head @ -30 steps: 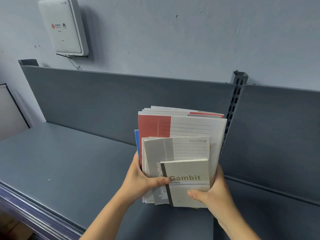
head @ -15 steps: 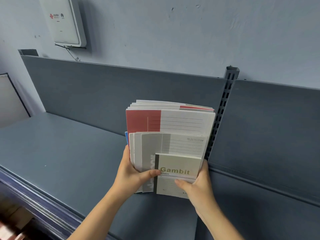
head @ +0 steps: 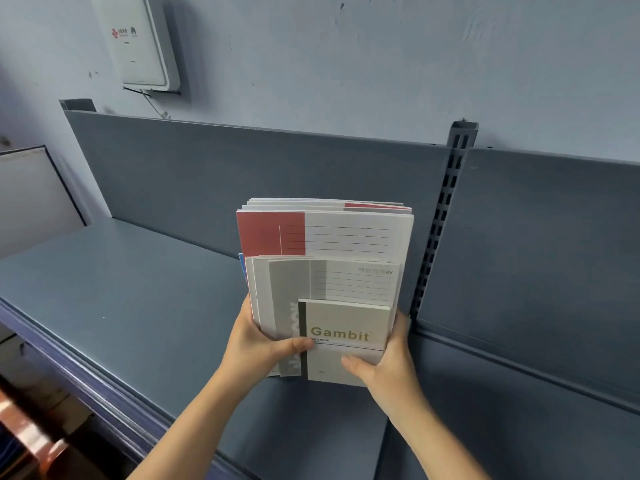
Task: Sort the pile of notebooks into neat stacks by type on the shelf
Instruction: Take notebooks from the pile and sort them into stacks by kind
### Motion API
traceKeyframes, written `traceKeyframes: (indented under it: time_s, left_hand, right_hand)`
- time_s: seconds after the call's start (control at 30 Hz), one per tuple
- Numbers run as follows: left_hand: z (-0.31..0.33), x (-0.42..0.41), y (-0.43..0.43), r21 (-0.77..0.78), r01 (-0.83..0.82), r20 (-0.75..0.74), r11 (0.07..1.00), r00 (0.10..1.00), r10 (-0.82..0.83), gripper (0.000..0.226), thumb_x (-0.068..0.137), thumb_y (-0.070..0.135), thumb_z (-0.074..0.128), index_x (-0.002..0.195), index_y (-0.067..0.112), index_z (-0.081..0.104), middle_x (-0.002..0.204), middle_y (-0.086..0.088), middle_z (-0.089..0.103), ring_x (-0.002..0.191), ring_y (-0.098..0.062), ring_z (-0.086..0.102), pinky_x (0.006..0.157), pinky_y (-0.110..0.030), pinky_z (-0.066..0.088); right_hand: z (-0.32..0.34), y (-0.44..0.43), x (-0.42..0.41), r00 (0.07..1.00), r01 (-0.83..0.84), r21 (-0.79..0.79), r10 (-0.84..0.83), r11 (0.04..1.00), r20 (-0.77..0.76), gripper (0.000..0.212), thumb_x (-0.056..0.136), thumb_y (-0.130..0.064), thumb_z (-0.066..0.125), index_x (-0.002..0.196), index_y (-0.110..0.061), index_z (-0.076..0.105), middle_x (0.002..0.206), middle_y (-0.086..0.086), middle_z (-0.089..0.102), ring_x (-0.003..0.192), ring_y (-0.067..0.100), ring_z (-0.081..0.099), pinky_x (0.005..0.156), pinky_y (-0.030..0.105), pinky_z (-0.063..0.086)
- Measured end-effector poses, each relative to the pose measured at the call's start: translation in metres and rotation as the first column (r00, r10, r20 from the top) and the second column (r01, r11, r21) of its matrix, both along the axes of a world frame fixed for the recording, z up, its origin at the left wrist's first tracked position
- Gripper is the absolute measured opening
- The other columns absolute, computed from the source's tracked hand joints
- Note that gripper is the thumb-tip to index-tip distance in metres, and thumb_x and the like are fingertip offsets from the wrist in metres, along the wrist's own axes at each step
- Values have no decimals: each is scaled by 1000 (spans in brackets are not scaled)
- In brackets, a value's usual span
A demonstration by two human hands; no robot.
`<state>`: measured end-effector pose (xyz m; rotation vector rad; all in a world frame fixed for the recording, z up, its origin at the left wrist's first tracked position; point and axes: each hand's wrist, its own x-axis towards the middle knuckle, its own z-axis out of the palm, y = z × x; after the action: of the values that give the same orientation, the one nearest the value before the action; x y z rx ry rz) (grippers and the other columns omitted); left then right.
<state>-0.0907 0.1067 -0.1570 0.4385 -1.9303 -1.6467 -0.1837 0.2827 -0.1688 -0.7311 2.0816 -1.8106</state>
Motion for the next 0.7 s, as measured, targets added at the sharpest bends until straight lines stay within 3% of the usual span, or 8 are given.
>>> traceKeyframes:
  time_s: [0.07, 0.2, 0.3, 0.5, 0.7]
  left_hand:
    - [-4, -1, 0, 4, -17, 4, 1000, 1000, 17, 86, 39, 25, 91, 115, 9, 55, 106, -9, 73, 98, -24, 71, 72, -30, 60]
    - [-8, 0, 3, -12, -42, -20, 999, 999, 42, 87, 40, 26, 90, 117, 7, 53, 109, -11, 70, 100, -21, 69, 76, -30, 60]
    - [-11, 1, 12, -21, -24, -46, 999, 999, 23, 81, 46, 13, 91, 117, 10, 51, 110, -7, 67, 101, -16, 67, 73, -22, 58]
    - [11, -6, 54, -62, 114, -89, 992, 989, -119, 76, 53, 0, 92, 116, 11, 51, 107, 0, 65, 96, -4, 65, 69, -11, 53]
    - [22, -25, 125, -72, 308, -79, 949, 946, -313, 74, 54, 7, 93, 113, 19, 51, 103, 6, 68, 94, -5, 67, 72, -22, 57]
  right_hand:
    - [0, -2, 6, 999, 52, -1, -52, 999, -15, 72, 74, 11, 70, 120, -29, 33, 107, -14, 57, 91, -18, 56, 72, 1, 45]
    - [1, -6, 19, 985, 169, 5, -169, 986, -28, 70, 75, 13, 68, 118, -29, 32, 107, -14, 55, 96, -9, 55, 70, -2, 42]
    - [4, 1, 32, 968, 251, 28, -250, 968, -23, 69, 76, 11, 67, 118, -30, 31, 104, -15, 54, 93, -7, 53, 66, 0, 44]
    - [28, 54, 49, 920, 391, 57, -388, 919, -60, 68, 78, 6, 68, 119, -30, 29, 102, -20, 52, 89, -10, 52, 64, 0, 43]
    - [37, 131, 60, 838, 543, 44, -538, 838, -91, 68, 76, 8, 69, 118, -30, 31, 106, -14, 54, 95, -8, 52, 66, 0, 43]
